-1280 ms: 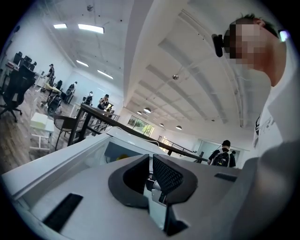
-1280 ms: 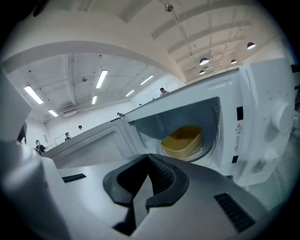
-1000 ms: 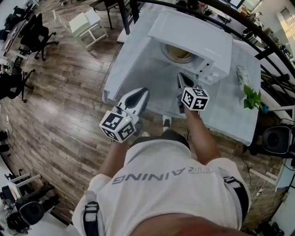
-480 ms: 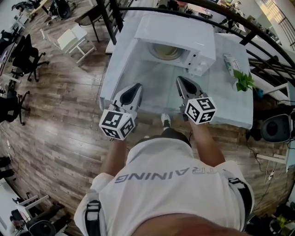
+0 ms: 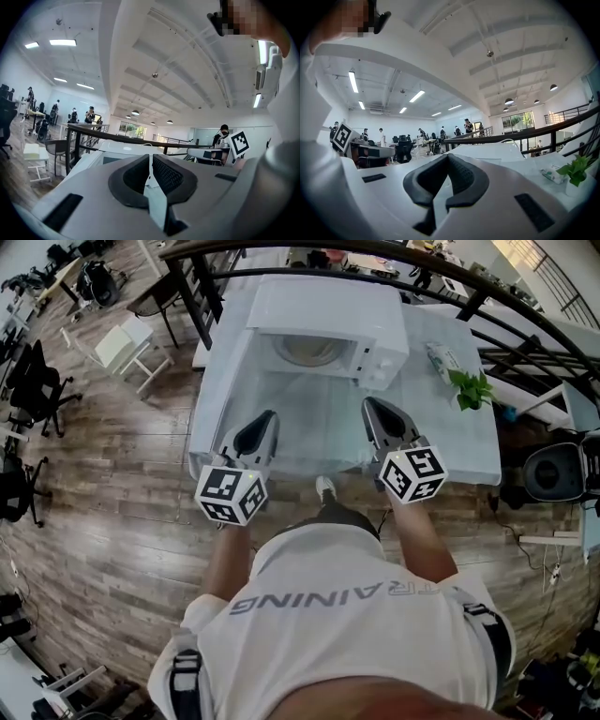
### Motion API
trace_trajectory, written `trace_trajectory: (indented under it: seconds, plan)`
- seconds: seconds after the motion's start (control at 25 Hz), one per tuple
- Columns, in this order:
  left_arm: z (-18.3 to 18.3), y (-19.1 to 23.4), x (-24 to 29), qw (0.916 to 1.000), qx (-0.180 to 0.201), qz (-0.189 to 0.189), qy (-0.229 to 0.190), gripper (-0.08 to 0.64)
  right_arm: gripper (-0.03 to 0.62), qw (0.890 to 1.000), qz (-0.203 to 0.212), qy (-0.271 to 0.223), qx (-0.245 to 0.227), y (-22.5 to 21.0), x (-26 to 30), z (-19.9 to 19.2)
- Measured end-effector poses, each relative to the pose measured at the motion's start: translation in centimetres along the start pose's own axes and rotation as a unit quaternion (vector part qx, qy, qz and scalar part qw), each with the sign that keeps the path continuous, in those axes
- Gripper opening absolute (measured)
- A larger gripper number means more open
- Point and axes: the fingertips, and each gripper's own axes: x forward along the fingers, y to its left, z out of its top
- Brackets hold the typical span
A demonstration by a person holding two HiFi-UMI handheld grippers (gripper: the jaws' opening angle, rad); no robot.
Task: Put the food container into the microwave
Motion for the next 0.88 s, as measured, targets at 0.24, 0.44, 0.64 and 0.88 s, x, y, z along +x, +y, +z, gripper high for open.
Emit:
trace_trajectory:
  seconds: [0.24,0.44,0.64,0.88]
  plan:
    - [0.3,-0.3,-0.6,0.9999,-0.006,-0.012,-0.01,0.049,0.023,1.0,0.003,0.004,0.003,0.6,-0.1,-0.3]
    - [-0.3,0.1,-0.7,0.9999,-0.009,-0.008,0.004,0.051,0.023,1.0,0.009,0.007,0.002,1.0,0.5,-0.7]
    - [-0.6,0.0,-0.3,0.9998,-0.019,-0.012,0.003,0.05,0.023,1.0,0.008,0.014,0.006,0.6,0.5,-1.5]
    - [-0.3,-0.3,0.2,0.9998,-0.015,-0.014,-0.008,0.051,0.023,1.0,0.009,0.013,0.009,0.0,0.2,-1.6]
